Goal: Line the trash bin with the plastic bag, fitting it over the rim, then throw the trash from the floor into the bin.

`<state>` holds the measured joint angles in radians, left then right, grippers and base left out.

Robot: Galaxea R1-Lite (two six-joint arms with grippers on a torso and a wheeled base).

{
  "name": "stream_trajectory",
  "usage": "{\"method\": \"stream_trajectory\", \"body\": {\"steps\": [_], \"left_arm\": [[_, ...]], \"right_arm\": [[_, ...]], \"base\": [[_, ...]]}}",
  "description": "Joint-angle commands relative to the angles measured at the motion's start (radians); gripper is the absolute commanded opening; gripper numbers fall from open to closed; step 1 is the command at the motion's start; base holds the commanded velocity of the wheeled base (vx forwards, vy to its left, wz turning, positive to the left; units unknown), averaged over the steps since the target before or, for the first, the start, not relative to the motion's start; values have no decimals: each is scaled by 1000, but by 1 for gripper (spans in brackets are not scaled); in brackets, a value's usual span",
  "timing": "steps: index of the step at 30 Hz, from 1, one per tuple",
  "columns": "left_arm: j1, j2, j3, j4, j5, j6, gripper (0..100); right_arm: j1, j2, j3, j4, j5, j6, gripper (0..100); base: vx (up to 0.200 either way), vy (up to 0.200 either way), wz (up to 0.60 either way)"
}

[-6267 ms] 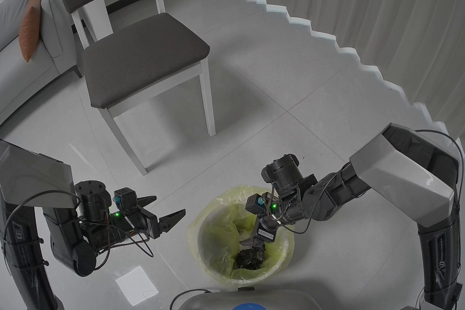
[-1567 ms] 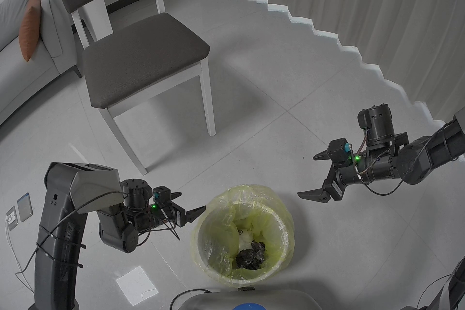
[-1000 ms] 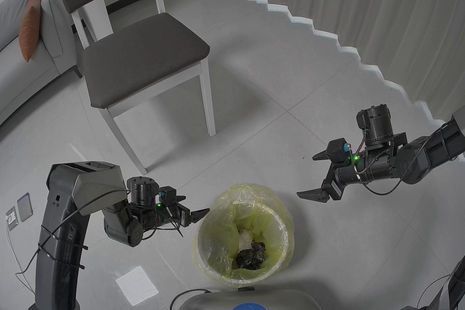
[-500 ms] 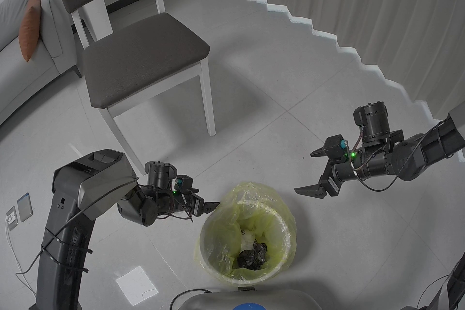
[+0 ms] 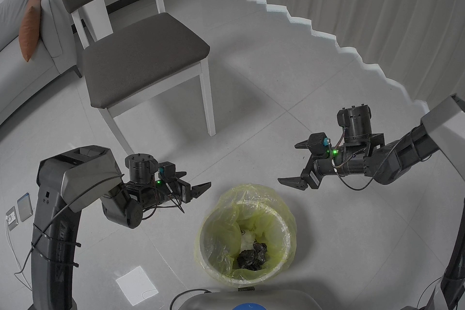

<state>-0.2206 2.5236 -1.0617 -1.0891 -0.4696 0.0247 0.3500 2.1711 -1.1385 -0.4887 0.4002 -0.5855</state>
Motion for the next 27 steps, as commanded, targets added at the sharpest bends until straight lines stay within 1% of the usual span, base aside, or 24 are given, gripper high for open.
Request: {"method": "stream_trajectory", "body": {"steps": [1, 7, 9, 14, 20, 27], "left_arm": [[23, -112, 126, -84, 0, -9, 100], [52, -192, 259, -178, -3, -22, 100], [52, -198, 279, -195, -1, -31, 100], [53, -203, 355, -299, -1, -42, 100], [63, -203, 379, -316, -3, -42, 100], [66, -198, 387, -325, -3, -40, 100]], "right_arm": [[7, 164, -15, -91, 5, 32, 100], [15, 265, -70, -110, 5, 39, 100], [15, 277, -83, -110, 5, 43, 100], [17, 329, -161, -87, 5, 56, 100], [18, 337, -208, -19, 5, 56, 100], [20, 345, -213, -5, 6, 55, 100]], "base": [[0, 0, 0], [0, 0, 0], [0, 0, 0], [0, 0, 0], [0, 0, 0], [0, 0, 0]]}}
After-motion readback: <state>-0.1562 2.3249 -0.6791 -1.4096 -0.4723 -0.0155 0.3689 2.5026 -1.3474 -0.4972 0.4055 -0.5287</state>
